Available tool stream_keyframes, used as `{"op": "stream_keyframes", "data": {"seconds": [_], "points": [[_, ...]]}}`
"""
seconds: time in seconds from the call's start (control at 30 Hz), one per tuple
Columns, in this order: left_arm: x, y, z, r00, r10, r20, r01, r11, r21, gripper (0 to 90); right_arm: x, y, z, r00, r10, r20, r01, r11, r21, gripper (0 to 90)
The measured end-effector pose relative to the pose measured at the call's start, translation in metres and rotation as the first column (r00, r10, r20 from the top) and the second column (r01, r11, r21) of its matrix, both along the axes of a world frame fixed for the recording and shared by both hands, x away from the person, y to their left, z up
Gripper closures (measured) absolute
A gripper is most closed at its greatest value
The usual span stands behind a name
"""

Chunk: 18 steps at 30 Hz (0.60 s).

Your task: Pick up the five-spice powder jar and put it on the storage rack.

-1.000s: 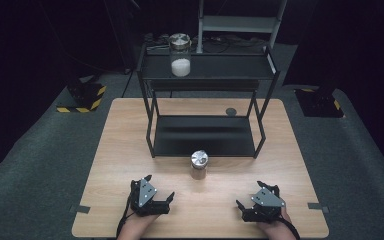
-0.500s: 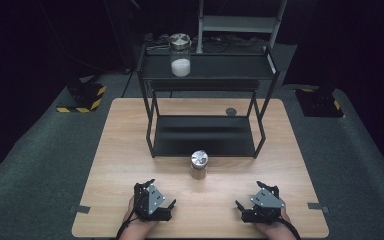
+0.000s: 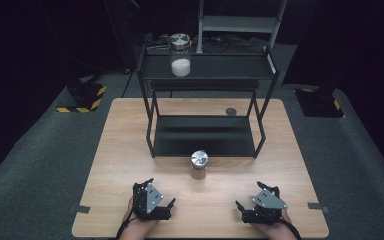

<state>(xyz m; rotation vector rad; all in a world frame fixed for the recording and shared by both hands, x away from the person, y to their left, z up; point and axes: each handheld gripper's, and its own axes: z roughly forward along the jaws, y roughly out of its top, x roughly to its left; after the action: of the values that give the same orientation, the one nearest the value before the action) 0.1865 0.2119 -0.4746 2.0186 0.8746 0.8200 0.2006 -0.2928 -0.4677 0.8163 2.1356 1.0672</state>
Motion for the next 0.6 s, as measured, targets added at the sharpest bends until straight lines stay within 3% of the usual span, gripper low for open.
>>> {"op": "stream_keyframes", "data": {"seconds": [0.27, 0.6], "points": [[0.000, 0.000, 0.000, 1.0000, -0.006, 0.001, 0.006, 1.0000, 0.001, 0.7, -0.005, -0.002, 0.006, 0.9992, 0.014, 0.038, -0.017, 0.997, 0.075, 0.0], [0.001, 0.005, 0.000, 0.9998, -0.018, -0.002, 0.018, 0.9997, -0.017, 0.7, 0.008, 0.012, 0.015, 0.9977, 0.042, 0.053, -0.050, 0.985, 0.165, 0.0]]}}
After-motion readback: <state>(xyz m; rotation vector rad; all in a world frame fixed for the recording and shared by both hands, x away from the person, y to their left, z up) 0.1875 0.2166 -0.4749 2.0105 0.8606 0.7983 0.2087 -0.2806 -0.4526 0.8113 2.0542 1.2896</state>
